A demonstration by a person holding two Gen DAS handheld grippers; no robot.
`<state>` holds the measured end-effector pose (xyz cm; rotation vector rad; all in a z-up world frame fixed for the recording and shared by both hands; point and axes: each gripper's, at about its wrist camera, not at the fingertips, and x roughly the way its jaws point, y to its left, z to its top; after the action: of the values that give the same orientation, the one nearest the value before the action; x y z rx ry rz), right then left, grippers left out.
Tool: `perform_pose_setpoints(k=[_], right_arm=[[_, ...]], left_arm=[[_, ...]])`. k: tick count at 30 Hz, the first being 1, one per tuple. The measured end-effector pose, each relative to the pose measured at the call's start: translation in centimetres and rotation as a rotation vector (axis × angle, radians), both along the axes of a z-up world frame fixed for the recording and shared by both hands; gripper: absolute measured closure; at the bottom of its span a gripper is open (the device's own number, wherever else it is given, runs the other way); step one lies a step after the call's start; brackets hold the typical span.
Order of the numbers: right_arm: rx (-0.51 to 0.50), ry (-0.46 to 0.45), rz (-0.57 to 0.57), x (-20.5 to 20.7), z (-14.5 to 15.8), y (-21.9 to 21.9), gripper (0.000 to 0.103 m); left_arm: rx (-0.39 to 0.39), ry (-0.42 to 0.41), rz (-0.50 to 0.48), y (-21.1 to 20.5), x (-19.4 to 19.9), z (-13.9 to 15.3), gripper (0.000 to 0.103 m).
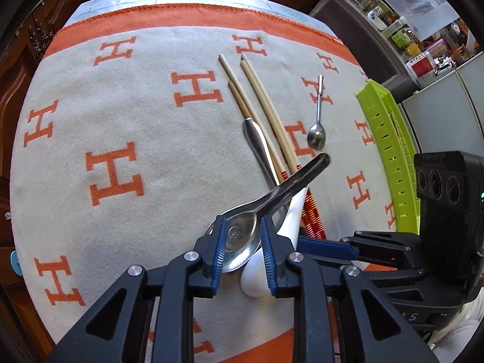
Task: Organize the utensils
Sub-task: 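Grasp the white ceramic spoon with the right gripper while the left grasps the steel soup spoon, then carry both spoons into the green tray and open both grippers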
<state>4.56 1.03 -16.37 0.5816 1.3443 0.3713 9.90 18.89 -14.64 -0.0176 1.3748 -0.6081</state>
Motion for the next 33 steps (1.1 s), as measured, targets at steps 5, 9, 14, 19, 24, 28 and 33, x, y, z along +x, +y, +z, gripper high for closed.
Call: perform_pose_setpoints(k=[5, 9, 14, 19, 24, 28, 33], right_arm=[[0.040, -0.002, -0.016, 0.3, -0.7, 0.1, 0.079], [0.070, -0.018, -0.017, 0.3, -0.8, 0.2, 0.084], [0.071, -0.063, -0.008, 0.1, 0.4, 0.2, 0.096], [0.069, -0.070, -0.017, -0.2, 1.1, -0.7, 0.097], [0.088, -0.061, -0.046, -0.8, 1.2, -1.7, 0.097], [0.095, -0.068, -0.062, -1.1, 1.3, -2.1, 0.097], [0.106, -0.070, -0.078, -1.3, 1.5, -2.9, 0.097]], left_arm=[[0.028, 0.003, -0.002, 0.6, -0.1, -0.5, 0.082], [0.049, -0.023, -0.020, 0.7, 0.0, 0.0, 0.081], [0.082, -0.051, -0.075, 0.4, 0.4, 0.3, 0.069], [0.100, -0.062, -0.164, -0.5, 0.5, 0.3, 0.059], [0.104, -0.044, -0.177, -1.5, 0.9, -0.4, 0.059], [0.062, -0.049, -0.126, -1.5, 1.5, -0.6, 0.059], [0.004, -0.093, -0.096, -1.5, 2.2, -0.7, 0.061]])
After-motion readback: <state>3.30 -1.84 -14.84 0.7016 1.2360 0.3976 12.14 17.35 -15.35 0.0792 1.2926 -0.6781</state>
